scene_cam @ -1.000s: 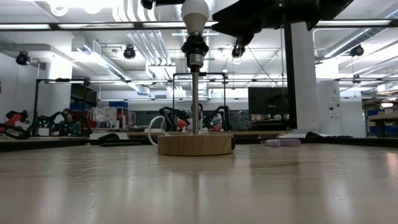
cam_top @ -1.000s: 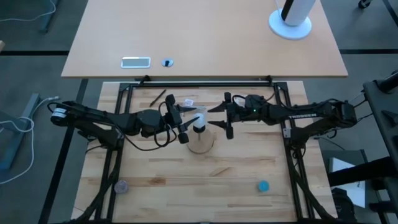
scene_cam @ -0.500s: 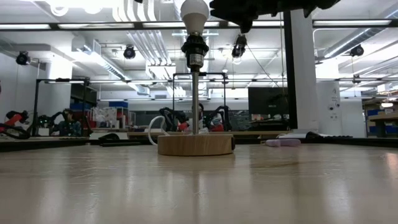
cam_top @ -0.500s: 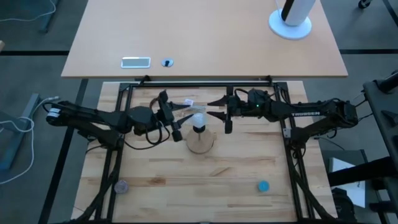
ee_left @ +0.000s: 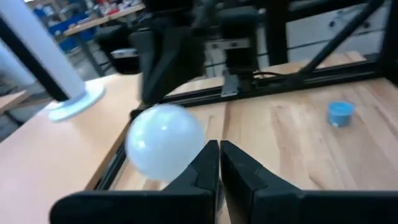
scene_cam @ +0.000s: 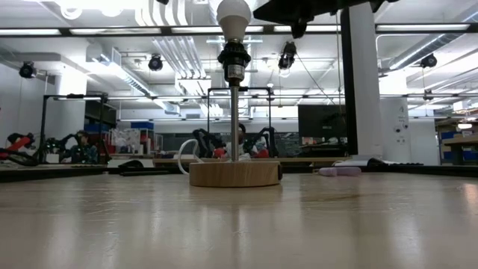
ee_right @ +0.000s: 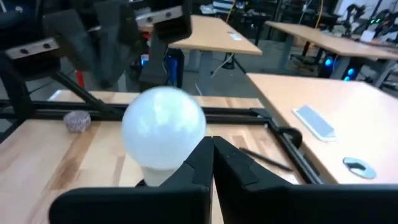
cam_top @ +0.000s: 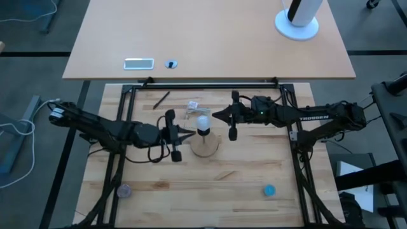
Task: Screw lightbulb
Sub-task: Insert the lightbulb into the brown lamp
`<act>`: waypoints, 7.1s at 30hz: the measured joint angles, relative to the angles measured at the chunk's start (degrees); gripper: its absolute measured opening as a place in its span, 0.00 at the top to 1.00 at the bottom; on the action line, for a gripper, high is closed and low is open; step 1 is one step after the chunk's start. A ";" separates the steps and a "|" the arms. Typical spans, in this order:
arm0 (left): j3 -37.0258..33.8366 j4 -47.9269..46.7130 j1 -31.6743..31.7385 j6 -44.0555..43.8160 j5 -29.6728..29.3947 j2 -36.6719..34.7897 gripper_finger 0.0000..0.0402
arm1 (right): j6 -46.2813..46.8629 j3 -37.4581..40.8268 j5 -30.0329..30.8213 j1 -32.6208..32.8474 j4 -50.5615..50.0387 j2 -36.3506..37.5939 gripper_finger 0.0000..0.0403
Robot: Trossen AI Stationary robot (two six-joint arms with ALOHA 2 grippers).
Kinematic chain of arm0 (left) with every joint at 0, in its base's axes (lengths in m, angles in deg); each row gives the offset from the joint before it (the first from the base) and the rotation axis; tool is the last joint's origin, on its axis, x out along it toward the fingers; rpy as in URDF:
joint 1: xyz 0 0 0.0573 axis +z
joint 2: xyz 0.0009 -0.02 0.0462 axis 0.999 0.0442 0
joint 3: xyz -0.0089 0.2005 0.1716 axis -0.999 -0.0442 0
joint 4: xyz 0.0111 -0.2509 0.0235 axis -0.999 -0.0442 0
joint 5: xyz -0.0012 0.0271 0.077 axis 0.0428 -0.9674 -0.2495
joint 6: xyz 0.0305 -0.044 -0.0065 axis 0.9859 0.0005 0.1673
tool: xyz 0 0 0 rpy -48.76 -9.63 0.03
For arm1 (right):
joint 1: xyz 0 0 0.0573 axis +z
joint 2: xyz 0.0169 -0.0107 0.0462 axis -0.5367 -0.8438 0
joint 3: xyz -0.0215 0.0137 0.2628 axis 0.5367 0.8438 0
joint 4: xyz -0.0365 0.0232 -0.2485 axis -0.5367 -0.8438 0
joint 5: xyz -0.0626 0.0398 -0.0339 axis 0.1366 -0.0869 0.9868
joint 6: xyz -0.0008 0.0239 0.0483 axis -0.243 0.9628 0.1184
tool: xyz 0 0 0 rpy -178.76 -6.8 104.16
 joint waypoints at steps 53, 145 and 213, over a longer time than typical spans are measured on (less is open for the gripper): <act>-0.04 -1.90 2.33 -0.60 -6.48 2.55 1.00 | 0.24 -0.22 -1.18 2.35 -1.51 -3.37 1.00; -4.92 5.59 3.08 -5.94 -8.64 1.50 1.00 | -0.83 -0.33 3.27 3.91 -0.39 -3.41 1.00; -3.65 8.58 0.74 -8.76 -4.61 1.54 1.00 | -1.22 -2.73 14.97 8.19 -11.08 -0.68 1.00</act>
